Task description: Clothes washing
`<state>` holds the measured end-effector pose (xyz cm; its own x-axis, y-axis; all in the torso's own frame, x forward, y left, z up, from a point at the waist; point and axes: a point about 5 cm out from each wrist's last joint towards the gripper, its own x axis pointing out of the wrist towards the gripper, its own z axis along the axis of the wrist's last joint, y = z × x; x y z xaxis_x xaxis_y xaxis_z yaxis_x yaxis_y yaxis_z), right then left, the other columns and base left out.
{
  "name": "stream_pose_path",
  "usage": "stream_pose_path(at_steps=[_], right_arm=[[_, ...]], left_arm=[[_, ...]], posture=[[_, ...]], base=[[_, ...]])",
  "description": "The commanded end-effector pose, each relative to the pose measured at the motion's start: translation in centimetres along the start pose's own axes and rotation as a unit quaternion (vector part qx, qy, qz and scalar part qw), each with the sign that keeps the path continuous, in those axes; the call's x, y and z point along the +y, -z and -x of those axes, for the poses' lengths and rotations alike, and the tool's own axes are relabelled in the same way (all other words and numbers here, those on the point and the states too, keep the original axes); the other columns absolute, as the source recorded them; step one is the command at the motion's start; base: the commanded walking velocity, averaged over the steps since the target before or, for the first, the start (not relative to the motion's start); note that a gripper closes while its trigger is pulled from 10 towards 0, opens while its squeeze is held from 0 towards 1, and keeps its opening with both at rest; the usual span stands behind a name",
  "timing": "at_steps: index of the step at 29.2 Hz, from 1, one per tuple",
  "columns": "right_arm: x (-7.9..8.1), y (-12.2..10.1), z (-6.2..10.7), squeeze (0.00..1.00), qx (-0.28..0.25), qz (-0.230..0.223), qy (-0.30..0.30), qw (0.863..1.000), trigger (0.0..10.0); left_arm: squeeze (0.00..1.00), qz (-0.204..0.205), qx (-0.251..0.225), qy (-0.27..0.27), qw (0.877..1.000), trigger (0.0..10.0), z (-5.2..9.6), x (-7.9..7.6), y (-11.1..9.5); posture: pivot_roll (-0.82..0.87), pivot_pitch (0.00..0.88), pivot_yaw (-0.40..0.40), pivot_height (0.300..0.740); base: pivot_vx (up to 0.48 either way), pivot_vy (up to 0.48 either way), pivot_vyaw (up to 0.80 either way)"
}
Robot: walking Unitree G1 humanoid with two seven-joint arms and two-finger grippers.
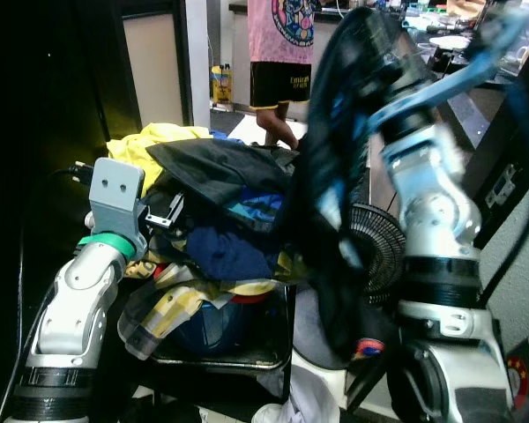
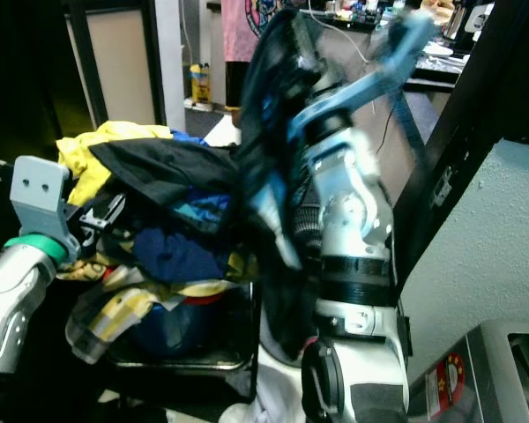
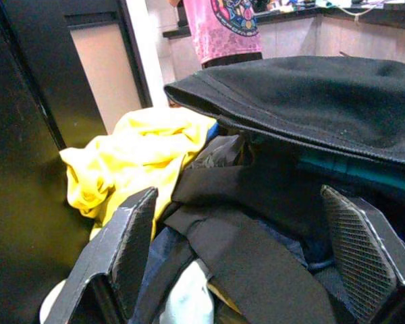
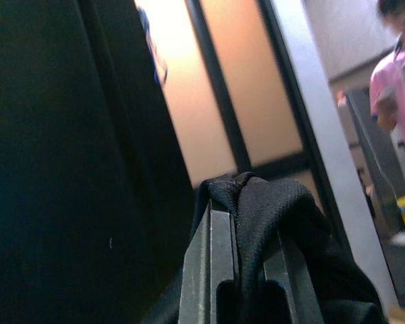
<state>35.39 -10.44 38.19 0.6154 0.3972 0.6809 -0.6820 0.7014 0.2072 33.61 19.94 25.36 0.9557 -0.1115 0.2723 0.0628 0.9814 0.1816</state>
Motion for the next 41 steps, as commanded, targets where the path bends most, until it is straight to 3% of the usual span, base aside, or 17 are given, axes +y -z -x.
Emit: stream_pose_path(at_steps=[1,5,15,20,39,40,41], right_arm=[[-0.5,1.0,0.6,0.0,0.024,0.02,0.016,0.999,10.0],[-0.9,1.7,1.0,0.0,0.033,0.023,0.028,0.999,10.0],[-1.9,0.9,1.1,0.0,0.022,0.036,0.061,0.997,10.0],[-2.7,1.4,1.6,0.0,0.031,0.053,0.083,0.995,10.0],[-2.7,1.4,1.5,0.0,0.029,0.055,0.084,0.994,10.0],[-3.0,1.4,1.7,0.0,0.028,0.056,0.094,0.994,10.0],[-4.2,0.3,1.7,0.0,0.008,0.036,0.103,0.994,10.0]], left_arm=[[0.0,0.004,-0.001,-0.003,1.0,10.0,0.0,-0.1,0.1],[0.0,0.004,0.007,-0.006,1.0,10.0,0.0,-0.4,0.3],[0.0,0.041,0.042,-0.056,0.997,10.0,0.1,-0.3,0.9],[0.0,0.078,0.066,-0.096,0.99,10.0,0.3,-0.4,1.4],[0.0,0.08,0.072,-0.103,0.989,10.0,0.3,-0.5,1.3],[0.0,0.124,0.071,-0.107,0.984,10.0,0.3,-0.6,1.2],[0.0,0.137,0.041,-0.102,0.984,10.0,0.0,-0.6,0.4]], posture=[[0.03,0.023,-0.015,0.74],[0.03,0.022,-0.014,0.74],[0.03,0.022,-0.024,0.74],[0.03,0.021,-0.024,0.74],[0.03,0.021,-0.024,0.74],[0.03,0.019,-0.028,0.74],[0.02,0.017,-0.031,0.74]], base=[[0.0,0.0,0.0],[0.0,0.0,0.0],[0.0,0.0,-0.8],[0.0,0.0,-0.8],[0.0,0.0,-0.8],[0.0,0.0,-0.8],[0.0,0.0,-0.8]])
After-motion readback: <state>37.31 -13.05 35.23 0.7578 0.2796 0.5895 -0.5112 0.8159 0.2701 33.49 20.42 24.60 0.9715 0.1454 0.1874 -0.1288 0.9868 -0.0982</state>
